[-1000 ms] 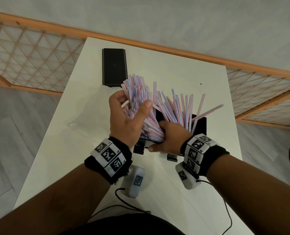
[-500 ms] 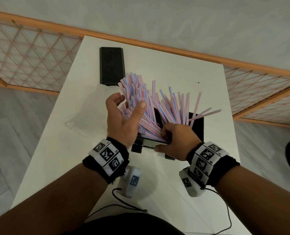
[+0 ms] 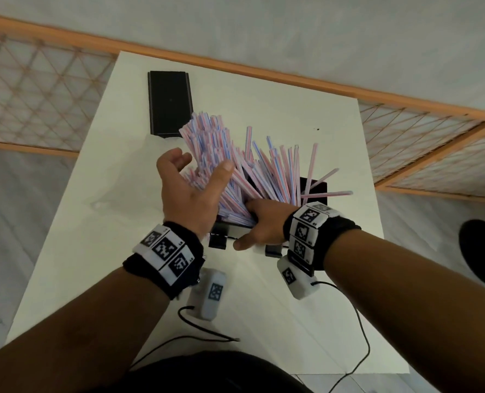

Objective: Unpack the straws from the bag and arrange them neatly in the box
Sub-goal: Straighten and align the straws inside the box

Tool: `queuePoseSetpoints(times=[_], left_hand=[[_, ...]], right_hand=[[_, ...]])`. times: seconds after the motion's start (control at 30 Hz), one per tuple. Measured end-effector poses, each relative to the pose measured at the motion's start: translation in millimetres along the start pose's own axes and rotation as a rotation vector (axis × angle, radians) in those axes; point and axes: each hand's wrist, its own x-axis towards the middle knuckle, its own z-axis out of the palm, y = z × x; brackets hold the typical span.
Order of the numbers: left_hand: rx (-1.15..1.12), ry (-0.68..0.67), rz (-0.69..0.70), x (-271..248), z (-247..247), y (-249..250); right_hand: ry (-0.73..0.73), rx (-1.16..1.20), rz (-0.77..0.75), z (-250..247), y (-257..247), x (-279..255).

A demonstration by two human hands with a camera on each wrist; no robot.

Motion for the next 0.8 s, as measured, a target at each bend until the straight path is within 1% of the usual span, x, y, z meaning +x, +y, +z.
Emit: queuePoseSetpoints(times=[0.2, 0.3, 0.4, 0.5, 0.6, 0.73, 0.8], left_hand=[[0.0, -0.028, 0.006, -0.1, 1.9, 0.8], [-0.019, -0.017, 0.016, -0.2, 2.0, 1.9], [-0.039, 0.01, 0.013, -1.0, 2.1, 2.2], [-0.088, -0.014, 0.004, 0.2, 1.2, 4.7], [-0.022, -0.046, -0.013, 3.0, -0.1, 6.2], [0.022, -0.053, -0.08, 5.9, -2.4, 3.3], [0.04, -0.045, -0.088, 5.6, -3.6, 2.5]], right_hand=[[-0.002, 0.034, 0.049, -2.2, -3.9, 10.1], [-0.03, 0.058, 0.016, 0.1, -6.8, 10.7], [-0.012, 0.078, -0.031, -1.5, -6.8, 10.6], [0.076, 0.107, -0.099, -5.4, -5.9, 6.6], [0.193, 0.095, -0.14, -1.2, -3.3, 0.3], [0.281, 0.032, -0.147, 5.0, 4.2, -13.0], [0.38, -0.003, -0.202, 5.6, 9.4, -25.9]])
